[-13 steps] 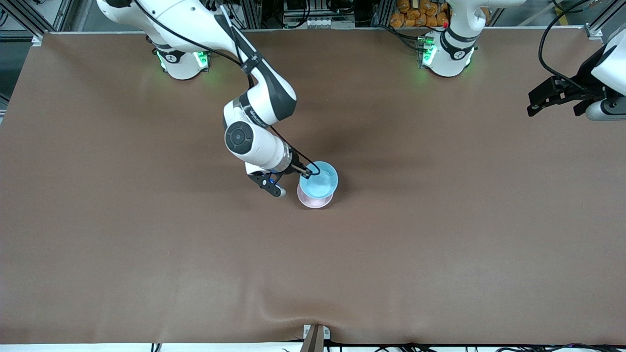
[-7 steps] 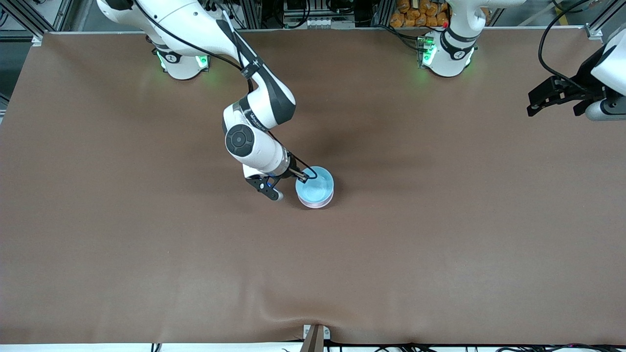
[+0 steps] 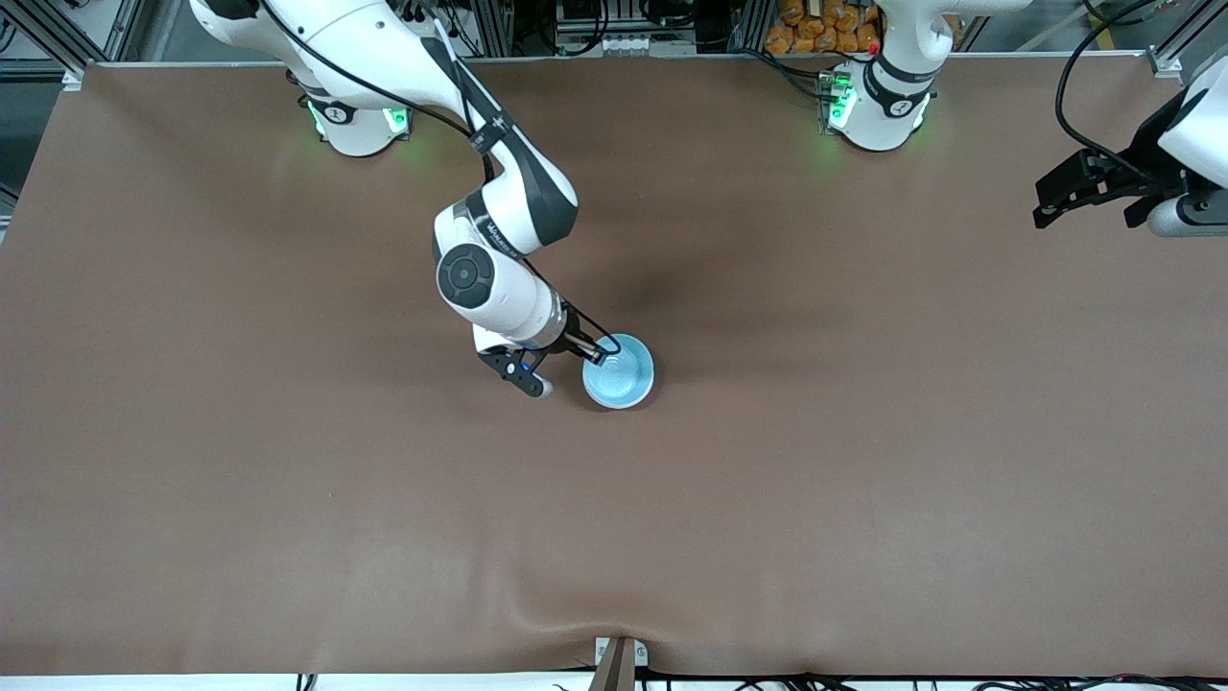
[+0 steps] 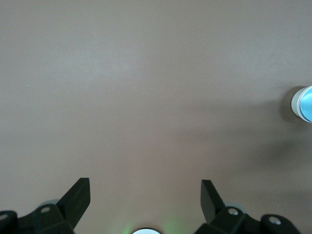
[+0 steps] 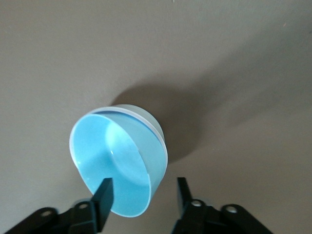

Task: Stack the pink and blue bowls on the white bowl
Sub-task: 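Open the right gripper and raise it away from the stack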

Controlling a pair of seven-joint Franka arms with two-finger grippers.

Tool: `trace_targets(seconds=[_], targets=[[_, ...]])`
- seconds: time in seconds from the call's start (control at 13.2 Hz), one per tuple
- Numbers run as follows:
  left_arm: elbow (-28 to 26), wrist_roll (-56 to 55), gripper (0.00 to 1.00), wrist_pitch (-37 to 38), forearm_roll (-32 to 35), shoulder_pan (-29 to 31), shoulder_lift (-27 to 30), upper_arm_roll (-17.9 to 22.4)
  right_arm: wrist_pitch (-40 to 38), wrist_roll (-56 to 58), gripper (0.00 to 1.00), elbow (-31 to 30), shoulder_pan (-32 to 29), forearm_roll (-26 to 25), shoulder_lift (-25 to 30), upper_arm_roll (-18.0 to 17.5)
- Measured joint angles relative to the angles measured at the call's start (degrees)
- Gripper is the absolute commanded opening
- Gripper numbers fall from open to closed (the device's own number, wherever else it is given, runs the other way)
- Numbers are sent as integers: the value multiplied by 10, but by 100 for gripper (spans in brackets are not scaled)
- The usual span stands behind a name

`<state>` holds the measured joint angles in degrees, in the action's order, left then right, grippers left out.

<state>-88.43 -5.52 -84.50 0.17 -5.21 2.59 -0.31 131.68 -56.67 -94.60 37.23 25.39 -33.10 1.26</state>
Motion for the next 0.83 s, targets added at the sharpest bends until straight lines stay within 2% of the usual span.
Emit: trace_targets(seconds=[0.15,0.38,0.68,0.83], targets=[[0,0,100,0,0,0,0,0,-77,14,100,17,-32,-13,26,9],[0,0,100,0,0,0,0,0,-210,118,100,28,-122,-55,88,15],[0,0,100,0,0,0,-1,0,-259,242,100,22,-220,-141,142,16],[0,0,100,0,0,0,-1,0,-275,306,100,11,-256,-157,167,17]])
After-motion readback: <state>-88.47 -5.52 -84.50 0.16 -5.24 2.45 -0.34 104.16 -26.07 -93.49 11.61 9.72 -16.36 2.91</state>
